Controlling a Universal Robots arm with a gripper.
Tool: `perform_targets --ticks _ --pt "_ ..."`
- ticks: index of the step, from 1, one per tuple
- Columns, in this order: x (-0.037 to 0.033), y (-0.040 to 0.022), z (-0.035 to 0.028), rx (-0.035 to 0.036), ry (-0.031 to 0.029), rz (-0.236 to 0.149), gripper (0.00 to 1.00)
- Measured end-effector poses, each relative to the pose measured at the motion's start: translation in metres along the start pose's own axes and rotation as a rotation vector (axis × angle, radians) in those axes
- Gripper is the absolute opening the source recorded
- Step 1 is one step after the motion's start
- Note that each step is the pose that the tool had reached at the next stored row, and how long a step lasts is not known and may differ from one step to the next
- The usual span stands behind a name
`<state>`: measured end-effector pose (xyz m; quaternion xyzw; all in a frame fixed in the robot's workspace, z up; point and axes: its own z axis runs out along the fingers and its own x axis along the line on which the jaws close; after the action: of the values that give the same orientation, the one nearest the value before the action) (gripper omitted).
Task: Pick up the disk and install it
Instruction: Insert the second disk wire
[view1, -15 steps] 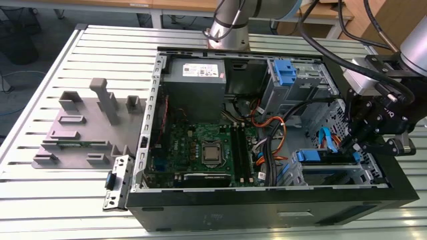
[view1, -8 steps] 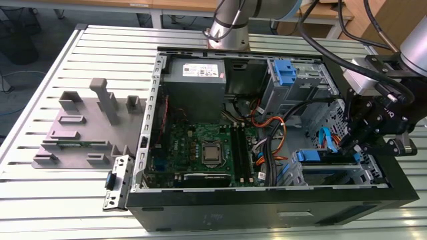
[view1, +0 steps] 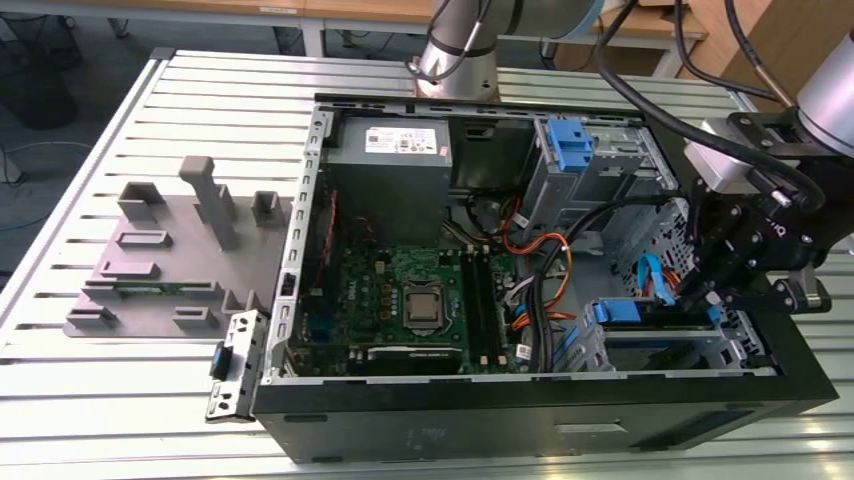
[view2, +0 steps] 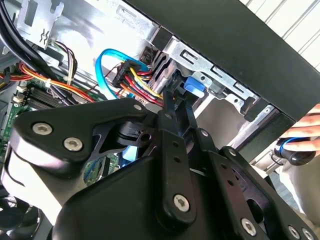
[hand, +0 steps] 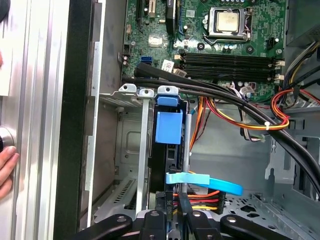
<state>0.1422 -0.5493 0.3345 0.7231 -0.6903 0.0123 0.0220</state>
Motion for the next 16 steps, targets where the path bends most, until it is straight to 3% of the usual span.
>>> perform_targets --ticks 16 --pt "-0.0002 0.0024 0.0002 -0.0004 -0.0034 0.012 0.24"
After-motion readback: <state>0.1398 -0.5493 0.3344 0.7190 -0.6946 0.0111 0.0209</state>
